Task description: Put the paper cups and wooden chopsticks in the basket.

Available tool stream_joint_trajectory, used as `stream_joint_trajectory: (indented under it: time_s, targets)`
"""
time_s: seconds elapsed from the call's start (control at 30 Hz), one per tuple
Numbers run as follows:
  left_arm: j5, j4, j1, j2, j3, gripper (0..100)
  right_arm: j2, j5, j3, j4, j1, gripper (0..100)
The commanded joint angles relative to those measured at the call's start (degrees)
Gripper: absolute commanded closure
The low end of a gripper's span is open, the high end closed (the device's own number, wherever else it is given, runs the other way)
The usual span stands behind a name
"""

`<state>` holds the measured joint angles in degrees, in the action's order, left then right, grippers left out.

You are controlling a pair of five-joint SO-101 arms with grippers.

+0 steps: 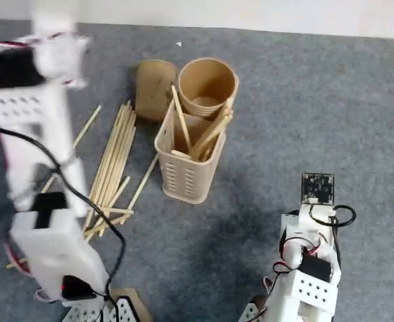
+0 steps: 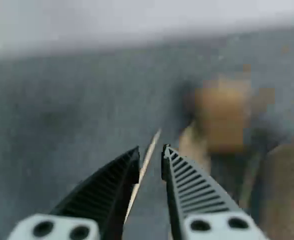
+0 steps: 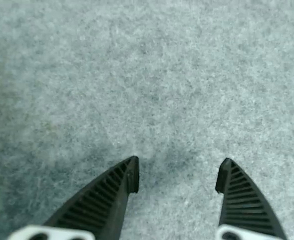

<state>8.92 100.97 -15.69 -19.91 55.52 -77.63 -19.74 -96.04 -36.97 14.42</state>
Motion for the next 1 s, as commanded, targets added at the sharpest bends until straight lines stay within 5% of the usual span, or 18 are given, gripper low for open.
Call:
stream_joint_trajectory:
  time_s: [0.0,0.13,0.27,0.6,0.87,0.97]
  targets:
    - [17.23,-0.09,-6.20,3.03,-21.67,89,-0.75,-0.53,-1.63,1.01,-0.84,73.8]
    - [27.96,-0.18,-8.84,2.68,-33.54,88,-0.75,-0.53,-1.54,1.01,-0.84,73.8]
    - [28.92,-5.89,-7.34,2.51,-38.99,83,-0.75,-0.53,-1.54,1.01,-0.84,73.8]
    - [8.70,-33.32,0.40,10.95,-59.12,84,-0.75,-0.53,-1.80,1.01,-0.75,73.8]
    - [7.65,-65.49,4.26,47.16,-99.82,84,-0.75,-0.53,-1.71,1.01,-0.84,73.8]
    - [7.38,-64.70,5.05,51.30,-100.62,84,-0.75,-0.53,-1.71,1.01,-0.84,73.8]
